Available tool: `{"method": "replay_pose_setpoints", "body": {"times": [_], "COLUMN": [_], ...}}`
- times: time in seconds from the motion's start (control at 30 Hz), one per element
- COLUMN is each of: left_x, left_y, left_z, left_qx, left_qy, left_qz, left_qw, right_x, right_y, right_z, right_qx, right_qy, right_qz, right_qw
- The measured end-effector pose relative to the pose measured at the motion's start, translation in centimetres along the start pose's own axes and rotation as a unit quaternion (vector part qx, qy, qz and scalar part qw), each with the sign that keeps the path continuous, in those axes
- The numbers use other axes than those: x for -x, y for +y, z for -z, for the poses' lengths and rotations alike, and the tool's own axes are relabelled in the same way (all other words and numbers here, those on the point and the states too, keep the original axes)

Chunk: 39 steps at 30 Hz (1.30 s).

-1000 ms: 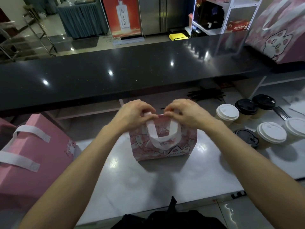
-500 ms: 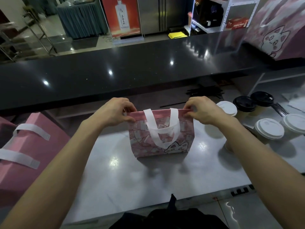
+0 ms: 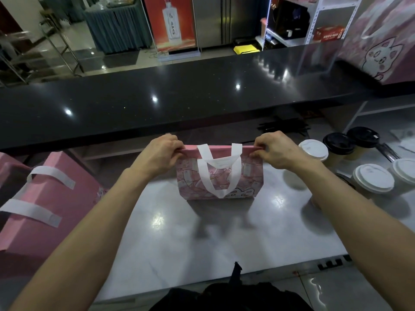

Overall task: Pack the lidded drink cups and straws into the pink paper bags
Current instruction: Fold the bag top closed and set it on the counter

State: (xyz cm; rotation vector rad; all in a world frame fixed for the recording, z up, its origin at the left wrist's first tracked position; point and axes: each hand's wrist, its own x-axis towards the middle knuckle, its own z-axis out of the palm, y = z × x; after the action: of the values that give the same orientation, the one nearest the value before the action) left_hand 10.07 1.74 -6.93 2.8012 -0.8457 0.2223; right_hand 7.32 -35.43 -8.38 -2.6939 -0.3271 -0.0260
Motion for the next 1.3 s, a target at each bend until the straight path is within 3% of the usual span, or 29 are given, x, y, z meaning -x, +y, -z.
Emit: {"method": "replay_pose_setpoints", "body": {"times": [0.27, 0.37, 0.5, 0.63, 0.77, 1.03, 1.3], "left_x": [-1.2, -1.5, -1.5, 0.5, 6.0, 12.2, 10.9], "left_y": [-0.9, -0.3, 0.9, 2.9, 5.7, 13.3, 15.7], "left_z": [0.6, 0.0, -2.0, -4.1, -5.5, -8.8, -8.4], "left_qx": [-0.016, 0.005, 0.055, 0.206, 0.218, 0.038, -0.010], "left_qy": [-0.041, 0.042, 0.189, 0.146, 0.139, 0.065, 0.043], "left_qz": [0.022, 0.055, 0.180, 0.192, 0.202, 0.116, 0.151], "left_qw": [0.999, 0.998, 0.964, 0.948, 0.945, 0.990, 0.987], "right_x": [1.0, 2.9, 6.9, 9.8, 11.4, 11.0, 9.3], "right_y": [-0.3, -1.6, -3.6, -4.5, -2.4, -0.4, -0.5], "right_z": [0.4, 0.7, 0.1, -1.1, -2.8, -5.8, -6.4], "right_qx": [0.045, 0.019, -0.048, -0.121, -0.123, -0.042, 0.118], "right_qy": [-0.011, 0.011, 0.013, -0.033, -0.017, 0.003, -0.007], "right_qz": [-0.001, -0.035, -0.047, -0.048, -0.036, -0.012, 0.077], "right_qw": [0.999, 0.999, 0.998, 0.991, 0.992, 0.999, 0.990]}}
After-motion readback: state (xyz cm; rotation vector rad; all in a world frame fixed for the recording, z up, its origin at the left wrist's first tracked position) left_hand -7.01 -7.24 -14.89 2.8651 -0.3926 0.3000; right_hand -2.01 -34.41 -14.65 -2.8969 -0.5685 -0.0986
